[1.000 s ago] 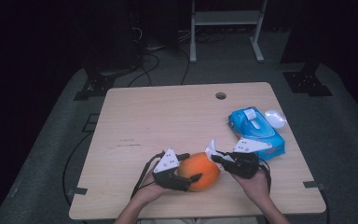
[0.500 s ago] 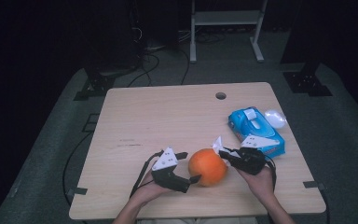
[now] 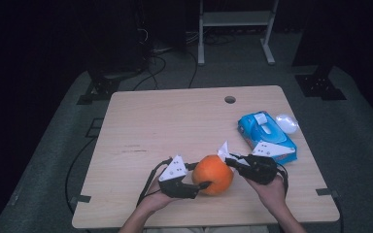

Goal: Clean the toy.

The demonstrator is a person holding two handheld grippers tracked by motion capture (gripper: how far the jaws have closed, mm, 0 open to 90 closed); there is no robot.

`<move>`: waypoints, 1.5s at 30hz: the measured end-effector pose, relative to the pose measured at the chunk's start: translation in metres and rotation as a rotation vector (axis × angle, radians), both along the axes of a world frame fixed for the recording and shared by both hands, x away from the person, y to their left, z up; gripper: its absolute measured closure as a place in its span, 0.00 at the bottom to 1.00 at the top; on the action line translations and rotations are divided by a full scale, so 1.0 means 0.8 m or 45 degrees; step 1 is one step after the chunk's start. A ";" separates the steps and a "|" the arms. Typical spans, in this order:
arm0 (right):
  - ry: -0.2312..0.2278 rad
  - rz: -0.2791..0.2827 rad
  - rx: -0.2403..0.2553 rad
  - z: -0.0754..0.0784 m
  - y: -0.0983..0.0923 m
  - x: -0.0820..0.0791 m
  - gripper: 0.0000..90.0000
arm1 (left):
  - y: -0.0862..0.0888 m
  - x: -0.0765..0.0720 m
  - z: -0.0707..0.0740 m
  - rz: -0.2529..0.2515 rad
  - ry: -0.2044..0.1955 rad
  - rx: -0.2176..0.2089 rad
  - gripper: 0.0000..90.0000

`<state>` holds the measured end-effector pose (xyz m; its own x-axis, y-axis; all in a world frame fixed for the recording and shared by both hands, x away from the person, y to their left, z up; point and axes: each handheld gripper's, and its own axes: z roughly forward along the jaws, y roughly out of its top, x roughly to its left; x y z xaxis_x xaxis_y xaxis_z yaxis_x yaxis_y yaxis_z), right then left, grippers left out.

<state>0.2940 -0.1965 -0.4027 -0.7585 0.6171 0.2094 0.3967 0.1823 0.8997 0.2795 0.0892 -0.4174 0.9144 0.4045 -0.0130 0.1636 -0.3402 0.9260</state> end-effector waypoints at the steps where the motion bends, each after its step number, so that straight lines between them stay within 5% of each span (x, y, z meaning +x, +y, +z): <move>1: 0.039 0.000 -0.006 -0.009 0.000 0.005 0.89 | 0.001 0.001 -0.001 0.007 0.007 0.016 0.41; 4: 0.112 0.003 -0.006 -0.024 0.004 0.013 0.89 | 0.007 0.007 -0.007 0.021 0.045 0.023 0.42; 8: 0.020 0.037 0.001 -0.001 0.014 -0.002 0.89 | 0.016 0.015 -0.007 0.072 0.067 0.011 0.42; 12: -0.040 0.100 -0.015 0.011 0.027 -0.017 0.89 | 0.015 0.013 -0.008 0.051 0.080 0.000 0.42; 18: 0.045 0.039 0.036 -0.007 0.011 0.003 0.89 | 0.005 0.013 -0.017 0.070 0.032 -0.036 0.23; 23: -0.031 0.108 0.029 0.008 0.024 -0.014 0.89 | -0.003 0.011 -0.017 0.102 0.010 -0.039 0.36; 26: -0.104 0.166 -0.031 0.014 0.041 -0.024 0.89 | -0.008 0.006 -0.017 0.091 -0.004 -0.016 0.38; 29: -0.099 0.116 -0.039 0.012 0.035 -0.018 0.89 | -0.007 0.006 -0.017 0.080 -0.003 -0.015 0.38; 33: -0.058 0.017 -0.040 0.003 0.013 -0.005 0.89 | -0.008 0.010 -0.021 0.049 0.022 -0.056 0.24; 35: -0.065 0.025 -0.042 0.003 0.016 -0.009 0.89 | -0.009 0.010 -0.022 0.083 -0.002 -0.041 0.27; 39: -0.140 0.140 -0.092 0.012 0.044 -0.028 0.89 | -0.010 0.012 -0.021 0.163 0.055 -0.077 0.35; 41: -0.178 0.144 -0.145 0.012 0.051 -0.031 0.89 | -0.010 0.012 -0.021 0.150 0.061 -0.080 0.34; 45: -0.153 0.062 -0.123 0.009 0.032 -0.019 0.89 | -0.009 0.011 -0.024 0.075 0.066 -0.084 0.25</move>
<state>0.2789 -0.1709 -0.3952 -0.8043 0.5916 0.0566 0.2757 0.2870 0.9174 0.2879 0.0817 -0.4364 0.8866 0.4540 -0.0883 0.2298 -0.2670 0.9359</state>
